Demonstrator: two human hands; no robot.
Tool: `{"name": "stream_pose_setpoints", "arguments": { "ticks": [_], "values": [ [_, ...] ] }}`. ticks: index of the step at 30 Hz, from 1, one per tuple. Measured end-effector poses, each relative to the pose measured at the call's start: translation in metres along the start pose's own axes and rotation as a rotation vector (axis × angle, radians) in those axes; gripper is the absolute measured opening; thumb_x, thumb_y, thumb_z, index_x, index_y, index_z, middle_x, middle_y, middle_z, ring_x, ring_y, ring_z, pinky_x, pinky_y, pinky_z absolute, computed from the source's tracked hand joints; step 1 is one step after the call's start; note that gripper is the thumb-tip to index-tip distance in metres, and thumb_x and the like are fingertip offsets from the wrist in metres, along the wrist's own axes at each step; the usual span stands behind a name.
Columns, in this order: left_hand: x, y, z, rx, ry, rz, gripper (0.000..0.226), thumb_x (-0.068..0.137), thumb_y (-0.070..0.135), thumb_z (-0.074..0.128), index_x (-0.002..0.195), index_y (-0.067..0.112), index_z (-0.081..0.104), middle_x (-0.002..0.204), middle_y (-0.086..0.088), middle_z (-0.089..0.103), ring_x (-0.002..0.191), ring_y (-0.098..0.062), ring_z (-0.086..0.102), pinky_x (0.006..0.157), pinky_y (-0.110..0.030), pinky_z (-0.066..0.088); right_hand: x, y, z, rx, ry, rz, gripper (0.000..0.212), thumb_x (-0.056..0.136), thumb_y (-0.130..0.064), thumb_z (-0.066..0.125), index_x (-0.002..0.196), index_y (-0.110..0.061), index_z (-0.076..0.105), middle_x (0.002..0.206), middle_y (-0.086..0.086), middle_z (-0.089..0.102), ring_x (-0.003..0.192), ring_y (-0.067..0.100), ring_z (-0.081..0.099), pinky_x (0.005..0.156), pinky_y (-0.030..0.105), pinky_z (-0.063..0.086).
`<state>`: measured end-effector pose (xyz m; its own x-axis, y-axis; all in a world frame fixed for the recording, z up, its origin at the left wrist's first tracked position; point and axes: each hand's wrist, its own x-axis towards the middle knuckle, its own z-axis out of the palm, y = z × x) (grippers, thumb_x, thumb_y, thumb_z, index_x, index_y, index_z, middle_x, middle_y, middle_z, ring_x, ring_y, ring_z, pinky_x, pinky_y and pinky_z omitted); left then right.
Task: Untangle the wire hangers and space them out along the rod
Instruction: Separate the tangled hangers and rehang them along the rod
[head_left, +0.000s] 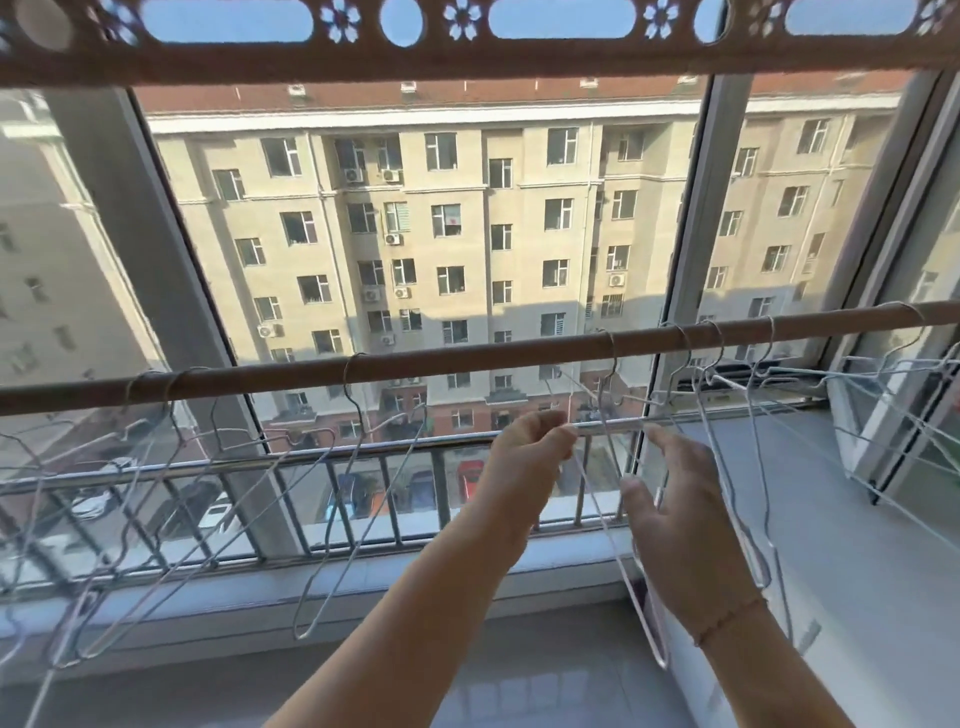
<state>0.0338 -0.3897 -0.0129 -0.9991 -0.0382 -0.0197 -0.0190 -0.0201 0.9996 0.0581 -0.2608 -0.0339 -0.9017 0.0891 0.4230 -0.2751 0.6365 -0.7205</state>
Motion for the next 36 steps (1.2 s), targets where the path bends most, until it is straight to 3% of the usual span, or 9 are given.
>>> {"name": "stream_pose_setpoints", "arguments": {
  "ticks": [4, 11, 13, 17, 21, 25, 27, 30, 36],
  "values": [
    [-0.031, 0.013, -0.046, 0.055, 0.2, 0.179, 0.025, 0.092, 0.017, 0.052, 0.115, 0.014, 0.061, 0.111, -0.006, 0.067, 0.104, -0.017, 0.061, 0.091, -0.026, 0.044, -0.016, -0.035, 0.026, 0.147, -0.136, -0.166, 0.042, 0.089, -0.017, 0.048, 0.131, -0.016, 0.042, 0.123, -0.009, 0.04, 0.117, 0.005, 0.038, 0.103, 0.024, 0.031],
    [-0.07, 0.015, -0.139, 0.024, 0.586, 0.288, 0.022, 0.09, 0.006, 0.048, 0.093, 0.022, 0.063, 0.093, -0.002, 0.066, 0.085, -0.012, 0.06, 0.075, -0.018, 0.044, -0.042, -0.089, 0.109, 0.33, -0.533, -0.058, 0.038, 0.09, -0.025, 0.051, 0.126, -0.017, 0.046, 0.12, -0.001, 0.054, 0.114, 0.013, 0.051, 0.1, 0.032, 0.043],
    [-0.073, 0.008, -0.157, 0.06, 0.581, 0.214, 0.02, 0.091, 0.007, 0.048, 0.092, 0.022, 0.063, 0.091, 0.0, 0.064, 0.081, -0.009, 0.056, 0.07, -0.017, 0.042, -0.048, -0.101, 0.129, 0.352, -0.557, -0.005, 0.039, 0.089, -0.027, 0.053, 0.125, -0.016, 0.046, 0.112, -0.002, 0.056, 0.106, 0.014, 0.055, 0.095, 0.038, 0.049],
    [-0.072, -0.004, -0.185, 0.164, 0.428, 0.04, 0.028, 0.093, 0.016, 0.048, 0.118, 0.014, 0.059, 0.104, 0.002, 0.062, 0.091, -0.008, 0.054, 0.07, -0.013, 0.039, -0.056, -0.119, 0.161, 0.359, -0.497, 0.11, 0.04, 0.083, -0.031, 0.06, 0.119, -0.017, 0.048, 0.098, 0.0, 0.06, 0.092, 0.022, 0.06, 0.085, 0.048, 0.052],
    [-0.077, -0.002, -0.202, 0.207, 0.328, 0.062, 0.023, 0.092, 0.017, 0.05, 0.112, 0.018, 0.06, 0.098, 0.006, 0.065, 0.091, -0.006, 0.059, 0.071, -0.012, 0.04, -0.067, -0.136, 0.175, 0.294, -0.262, 0.074, 0.047, 0.085, -0.021, 0.06, 0.128, -0.013, 0.042, 0.113, -0.004, 0.047, 0.11, 0.014, 0.048, 0.098, 0.027, 0.039],
    [-0.093, 0.008, -0.234, 0.161, 0.266, 0.195, 0.018, 0.092, 0.018, 0.051, 0.105, 0.026, 0.06, 0.1, 0.01, 0.066, 0.093, 0.0, 0.061, 0.073, -0.008, 0.041, -0.084, -0.172, 0.178, 0.344, -0.036, -0.107, 0.039, 0.084, -0.014, 0.056, 0.122, -0.02, 0.046, 0.109, -0.011, 0.047, 0.107, 0.006, 0.049, 0.095, 0.02, 0.04],
    [-0.101, 0.011, -0.255, 0.111, 0.28, 0.247, 0.019, 0.092, 0.017, 0.052, 0.104, 0.027, 0.063, 0.099, 0.009, 0.068, 0.09, 0.003, 0.062, 0.072, -0.007, 0.045, -0.094, -0.19, 0.188, 0.427, -0.081, -0.144, 0.034, 0.084, -0.02, 0.053, 0.117, -0.024, 0.048, 0.108, -0.014, 0.05, 0.105, 0.001, 0.051, 0.089, 0.013, 0.043],
    [-0.11, 0.012, -0.285, 0.031, 0.34, 0.242, 0.022, 0.092, 0.013, 0.052, 0.11, 0.019, 0.063, 0.101, 0.004, 0.067, 0.091, -0.002, 0.062, 0.078, -0.014, 0.047, -0.104, -0.208, 0.214, 0.518, -0.28, -0.029, 0.039, 0.082, -0.028, 0.054, 0.119, -0.018, 0.049, 0.109, -0.004, 0.056, 0.104, 0.006, 0.056, 0.087, 0.02, 0.048],
    [-0.115, 0.003, -0.309, 0.057, 0.317, 0.135, 0.029, 0.093, 0.014, 0.049, 0.121, 0.015, 0.057, 0.11, 0.002, 0.064, 0.092, -0.002, 0.059, 0.067, -0.008, 0.045, -0.104, -0.218, 0.258, 0.634, -0.518, 0.247, 0.041, 0.084, -0.016, 0.059, 0.123, -0.01, 0.046, 0.1, 0.003, 0.062, 0.092, 0.016, 0.061, 0.084, 0.03, 0.049]
  ]
}}
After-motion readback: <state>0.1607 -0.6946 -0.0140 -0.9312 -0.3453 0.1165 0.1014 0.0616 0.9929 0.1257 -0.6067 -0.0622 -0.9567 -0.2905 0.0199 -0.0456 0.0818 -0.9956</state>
